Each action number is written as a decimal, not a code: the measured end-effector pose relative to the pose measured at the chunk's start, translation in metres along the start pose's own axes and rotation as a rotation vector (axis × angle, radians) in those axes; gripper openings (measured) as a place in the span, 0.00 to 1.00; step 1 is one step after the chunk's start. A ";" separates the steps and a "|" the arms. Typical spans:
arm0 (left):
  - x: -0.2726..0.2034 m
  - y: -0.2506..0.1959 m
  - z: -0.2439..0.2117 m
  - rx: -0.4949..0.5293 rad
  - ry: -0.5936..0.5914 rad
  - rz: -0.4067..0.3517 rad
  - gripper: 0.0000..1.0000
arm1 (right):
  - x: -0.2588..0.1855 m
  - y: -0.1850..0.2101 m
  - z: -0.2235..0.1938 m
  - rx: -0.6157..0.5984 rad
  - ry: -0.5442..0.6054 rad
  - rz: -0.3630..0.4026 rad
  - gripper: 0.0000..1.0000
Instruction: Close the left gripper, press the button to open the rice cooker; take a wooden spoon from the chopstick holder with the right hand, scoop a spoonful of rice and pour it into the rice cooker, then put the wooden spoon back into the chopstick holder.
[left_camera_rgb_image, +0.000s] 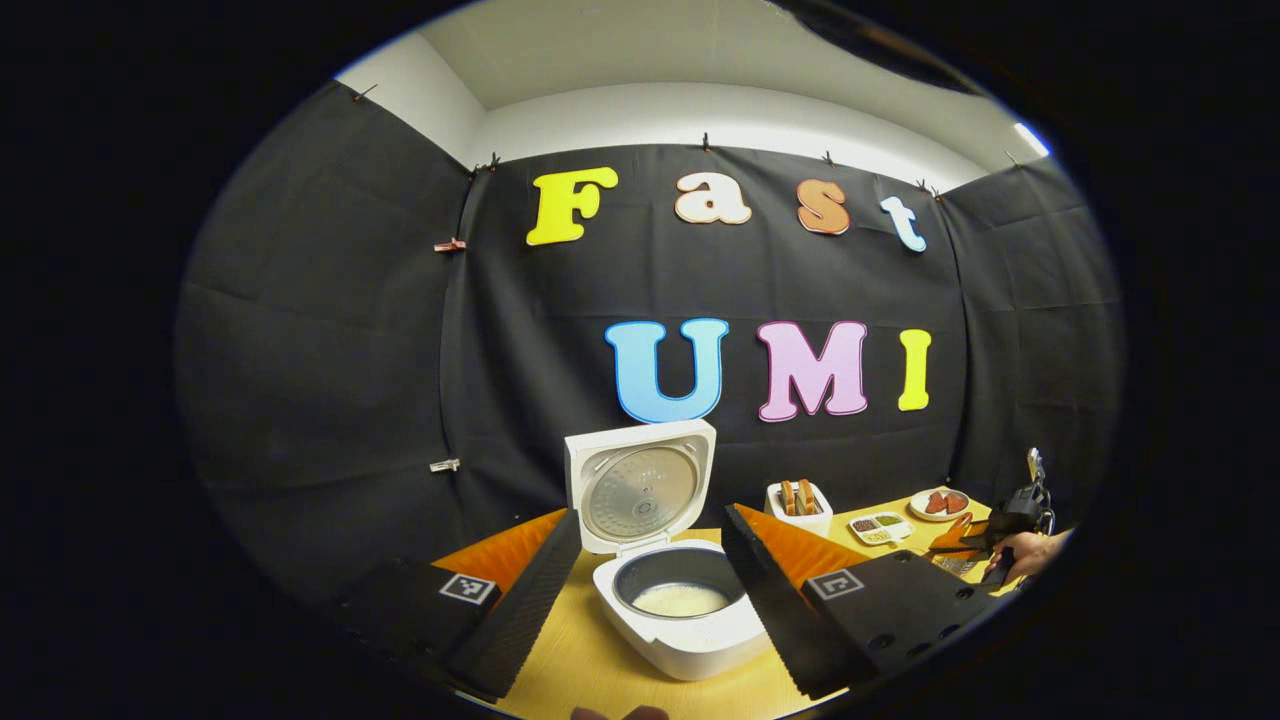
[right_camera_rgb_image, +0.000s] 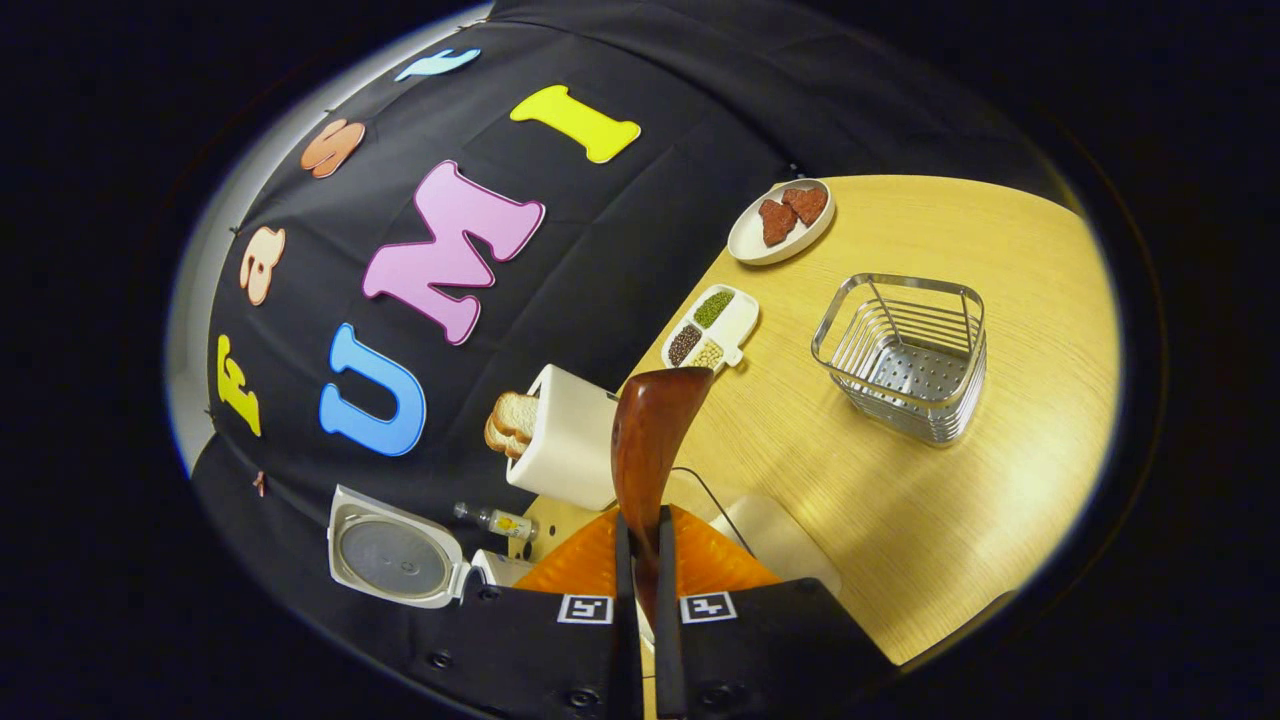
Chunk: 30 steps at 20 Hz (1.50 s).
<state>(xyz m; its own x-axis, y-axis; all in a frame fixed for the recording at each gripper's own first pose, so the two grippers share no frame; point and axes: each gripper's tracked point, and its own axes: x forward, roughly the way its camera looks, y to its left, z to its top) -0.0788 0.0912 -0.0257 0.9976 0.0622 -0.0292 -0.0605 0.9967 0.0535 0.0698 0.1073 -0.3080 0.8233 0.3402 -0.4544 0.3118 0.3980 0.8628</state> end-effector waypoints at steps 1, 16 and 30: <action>-0.001 -0.001 -0.001 0.000 0.000 -0.003 0.97 | -0.001 0.002 0.002 0.011 -0.001 0.003 0.10; -0.015 0.019 -0.022 -0.023 0.017 -0.017 0.97 | -0.015 0.130 -0.017 0.156 0.056 0.151 0.10; -0.032 0.070 -0.042 -0.043 0.040 0.059 0.97 | 0.027 0.318 -0.118 -0.014 0.102 0.302 0.09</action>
<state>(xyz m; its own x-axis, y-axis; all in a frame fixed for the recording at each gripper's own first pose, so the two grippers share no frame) -0.1159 0.1610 -0.0627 0.9903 0.1219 -0.0673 -0.1212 0.9925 0.0136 0.1351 0.3433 -0.0724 0.8254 0.5282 -0.1991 0.0539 0.2773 0.9593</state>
